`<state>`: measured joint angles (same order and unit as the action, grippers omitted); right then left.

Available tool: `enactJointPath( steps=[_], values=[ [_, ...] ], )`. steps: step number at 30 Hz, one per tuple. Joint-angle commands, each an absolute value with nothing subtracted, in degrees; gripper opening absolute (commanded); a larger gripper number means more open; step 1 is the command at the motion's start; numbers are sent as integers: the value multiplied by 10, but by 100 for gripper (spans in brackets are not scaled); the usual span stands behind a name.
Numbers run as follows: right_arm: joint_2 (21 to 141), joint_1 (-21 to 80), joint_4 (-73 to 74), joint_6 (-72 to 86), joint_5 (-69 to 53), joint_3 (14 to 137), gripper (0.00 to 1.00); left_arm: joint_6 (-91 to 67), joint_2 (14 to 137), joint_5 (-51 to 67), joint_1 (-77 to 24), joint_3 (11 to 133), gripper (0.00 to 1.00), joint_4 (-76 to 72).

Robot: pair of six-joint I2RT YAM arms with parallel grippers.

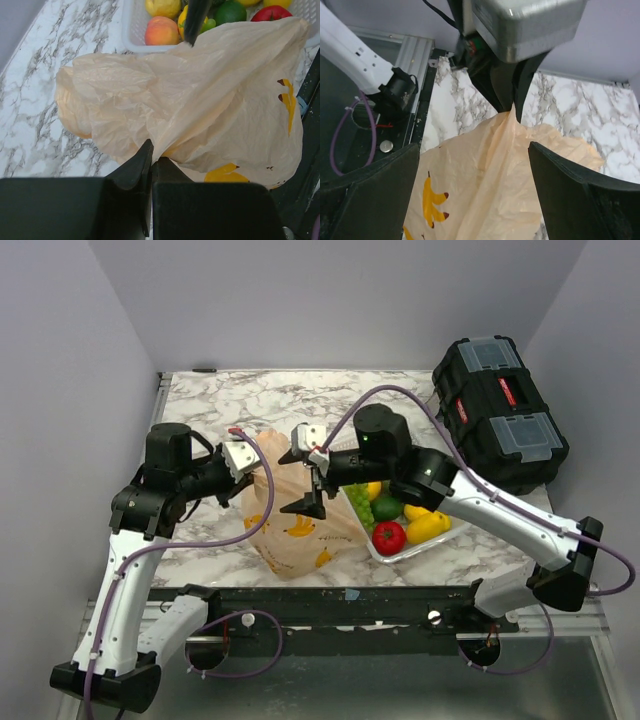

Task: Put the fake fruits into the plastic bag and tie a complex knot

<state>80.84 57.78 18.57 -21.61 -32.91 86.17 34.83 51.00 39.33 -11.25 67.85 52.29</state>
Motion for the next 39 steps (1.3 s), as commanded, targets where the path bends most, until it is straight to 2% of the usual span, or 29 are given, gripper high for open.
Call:
enactJointPath(
  steps=[1,3,6,9,10,11,12,13,14,15,16,17,18,22,25,35,39],
  values=[
    [835,583,99,-154,-239,813,92,296,500,378,-122,692,0,501],
    [839,583,73,-144,-204,787,90,287,497,392,-124,696,0,504],
    [845,584,61,-146,-174,766,81,258,500,422,-125,713,0,514],
    [842,583,51,-158,-156,754,55,202,512,464,-136,733,0,531],
    [838,583,50,-170,-159,752,36,183,512,467,-138,736,0,532],
    [832,583,53,-184,-166,750,22,162,511,469,-137,737,3,528],
    [825,583,54,-197,-172,745,10,140,508,464,-132,739,18,523],
    [813,583,56,-207,-175,737,4,115,504,466,-119,740,44,518],
    [795,582,55,-222,-184,723,1,87,501,474,-101,744,63,514],
    [777,580,55,-241,-204,704,1,66,501,488,-72,748,78,515],
    [752,578,53,-269,-222,685,1,55,501,528,-32,752,86,517],
    [730,578,45,-289,-241,660,1,43,502,562,11,750,95,513],
    [702,578,32,-311,-254,636,1,34,502,601,63,745,99,504],
    [638,578,16,-371,-298,573,1,5,524,668,181,728,99,477],
    [619,577,33,-421,-321,562,1,-15,561,677,207,720,99,472],
    [600,577,60,-494,-380,557,1,-37,608,744,183,657,99,416],
    [599,577,55,-481,-391,560,1,-26,587,720,138,614,99,380]
  ],
)
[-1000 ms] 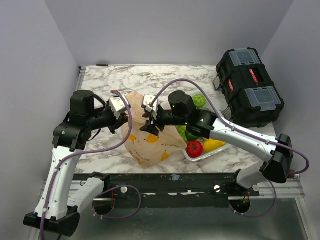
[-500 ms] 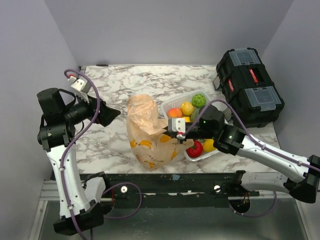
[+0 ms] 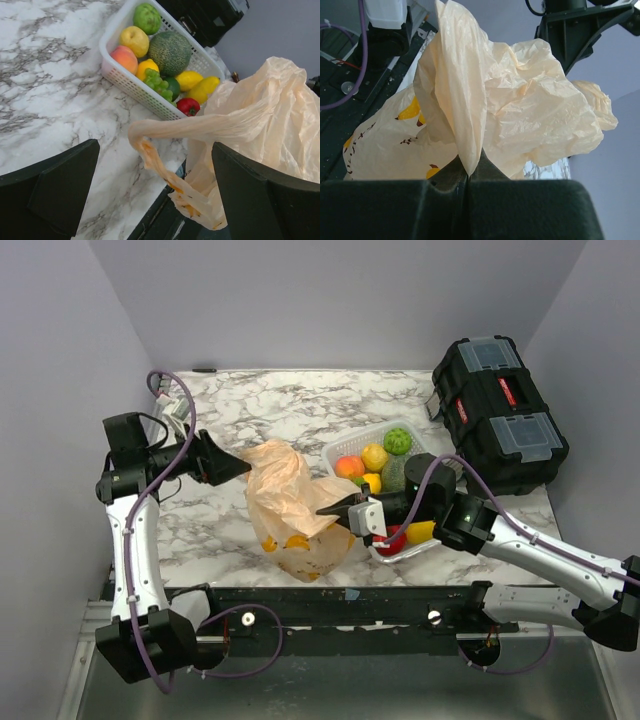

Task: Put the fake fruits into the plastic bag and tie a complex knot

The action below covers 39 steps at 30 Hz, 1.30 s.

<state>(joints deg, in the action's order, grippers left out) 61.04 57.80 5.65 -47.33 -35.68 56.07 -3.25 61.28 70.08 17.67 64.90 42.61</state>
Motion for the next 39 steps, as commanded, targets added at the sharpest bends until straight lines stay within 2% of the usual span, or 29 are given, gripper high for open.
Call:
enactJointPath(
  steps=[1,4,6,12,15,16,22,27,32,36,37,38,39],
  values=[
    [599,577,54,-479,-397,561,1,-35,582,707,127,600,99,363],
    [594,578,47,-477,-406,562,1,-66,584,695,105,582,96,320],
    [590,577,40,-469,-404,564,1,-91,591,690,102,571,85,297],
    [566,577,33,-447,-380,565,1,-117,603,657,127,549,39,275],
    [550,578,33,-424,-354,565,1,-133,604,664,155,542,3,264],
    [545,577,33,-413,-338,568,1,-127,605,651,167,544,0,274],
    [508,577,34,-383,-253,587,1,-32,641,482,267,571,0,357],
    [495,577,43,-358,-196,622,1,13,688,403,316,587,0,376],
    [496,578,50,-335,-179,649,1,37,720,385,326,595,0,391],
    [500,578,50,-337,-190,631,1,57,705,480,326,593,2,405],
    [502,578,49,-337,-194,626,1,67,695,495,325,594,8,410],
    [507,578,50,-338,-200,624,1,81,686,516,324,597,24,417],
    [513,577,50,-340,-204,622,1,105,676,532,324,603,47,429]
  ],
)
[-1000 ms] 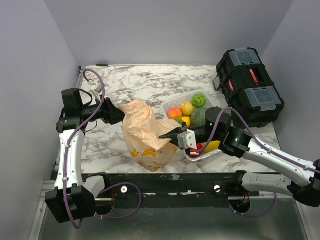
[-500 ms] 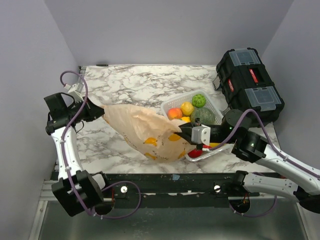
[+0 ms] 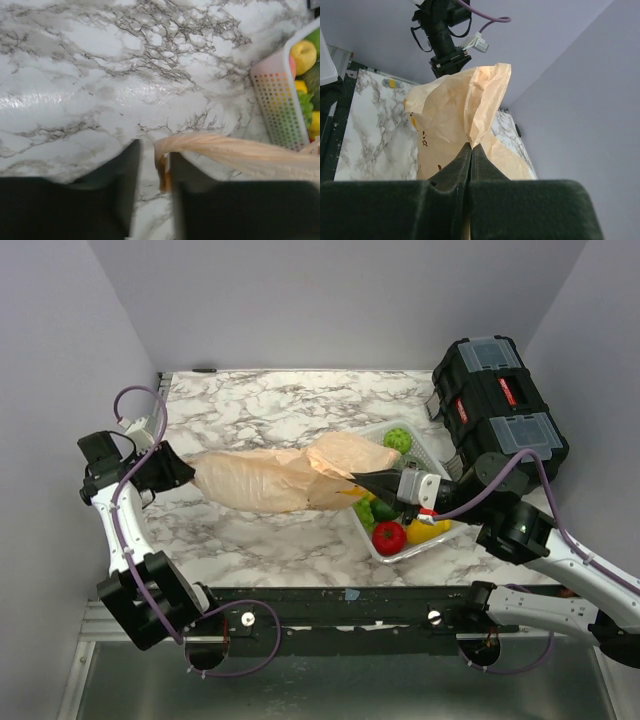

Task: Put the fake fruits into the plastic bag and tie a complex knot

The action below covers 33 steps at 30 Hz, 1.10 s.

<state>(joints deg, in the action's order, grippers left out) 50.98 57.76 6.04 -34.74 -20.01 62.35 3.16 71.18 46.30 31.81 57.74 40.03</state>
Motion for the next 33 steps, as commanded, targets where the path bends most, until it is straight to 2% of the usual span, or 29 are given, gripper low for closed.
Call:
enactJointPath(
  steps=[1,2,3,4,9,13,18,21,28,29,31,33],
  values=[
    [518,577,51,-343,-208,620,1,132,668,548,323,618,61,458],
    [524,578,52,-348,-210,618,1,173,661,566,323,634,74,489],
    [530,578,51,-351,-211,616,1,211,654,580,322,659,92,532],
    [537,578,50,-352,-210,614,1,253,647,587,321,681,99,563],
    [574,578,35,-353,-213,607,1,406,607,614,313,774,99,673],
    [596,578,21,-363,-238,610,1,508,576,672,224,818,99,764],
    [624,578,19,-377,-270,625,1,312,511,684,56,774,98,572],
    [630,577,19,-394,-284,625,1,225,505,645,-49,750,99,484],
    [637,577,16,-413,-307,625,1,163,567,539,-191,750,99,480],
    [635,577,17,-410,-304,626,1,168,571,530,-202,748,94,486],
    [627,577,27,-392,-282,626,1,206,576,532,-204,756,53,521],
    [608,578,58,-372,-250,622,1,251,568,514,-202,763,25,555]
  ],
)
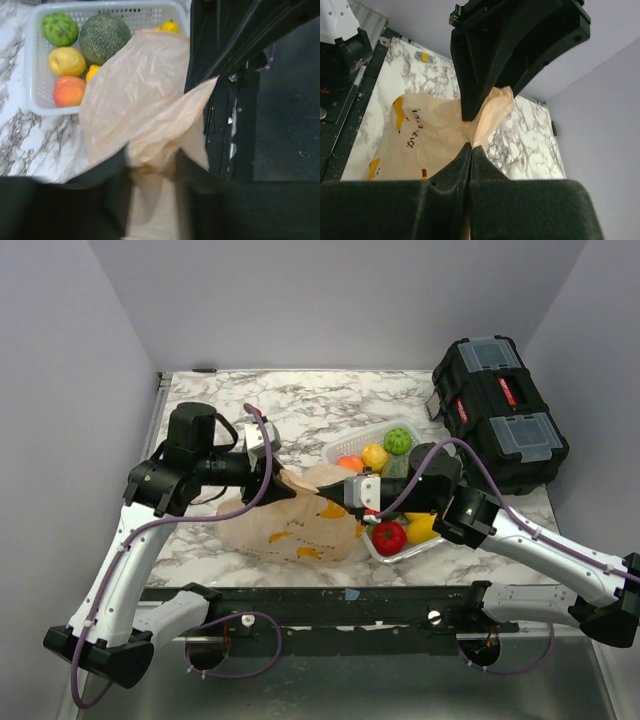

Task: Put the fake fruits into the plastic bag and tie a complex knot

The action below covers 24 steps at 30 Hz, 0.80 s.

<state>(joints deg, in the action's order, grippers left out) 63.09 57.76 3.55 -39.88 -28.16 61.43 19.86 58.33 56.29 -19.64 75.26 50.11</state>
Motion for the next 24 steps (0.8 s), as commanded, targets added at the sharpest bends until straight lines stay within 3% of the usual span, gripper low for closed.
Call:
enactJointPath(
  steps=[1,3,4,6,7,13,15,17,20,22,24],
  values=[
    [594,578,78,-369,-239,614,1,272,558,505,-200,761,15,563],
    [568,577,105,-357,-215,596,19,330,529,520,-187,751,5,577],
    [560,578,122,-353,-207,593,41,357,514,535,-180,748,0,585],
    [563,578,173,-343,-190,603,81,409,492,563,-175,745,0,601],
    [573,577,193,-338,-178,611,92,424,484,571,-174,746,0,603],
    [608,571,224,-342,-184,597,96,450,492,589,-171,778,0,609],
    [614,571,235,-344,-196,583,93,448,493,588,-160,784,0,600],
    [620,571,263,-351,-202,573,81,434,491,599,-128,786,0,580],
    [610,569,293,-350,-213,551,44,383,494,630,-38,782,0,528],
    [593,569,294,-330,-223,541,5,354,505,630,6,778,0,487],
    [580,569,278,-291,-240,543,1,309,521,591,21,773,0,439]
  ],
)
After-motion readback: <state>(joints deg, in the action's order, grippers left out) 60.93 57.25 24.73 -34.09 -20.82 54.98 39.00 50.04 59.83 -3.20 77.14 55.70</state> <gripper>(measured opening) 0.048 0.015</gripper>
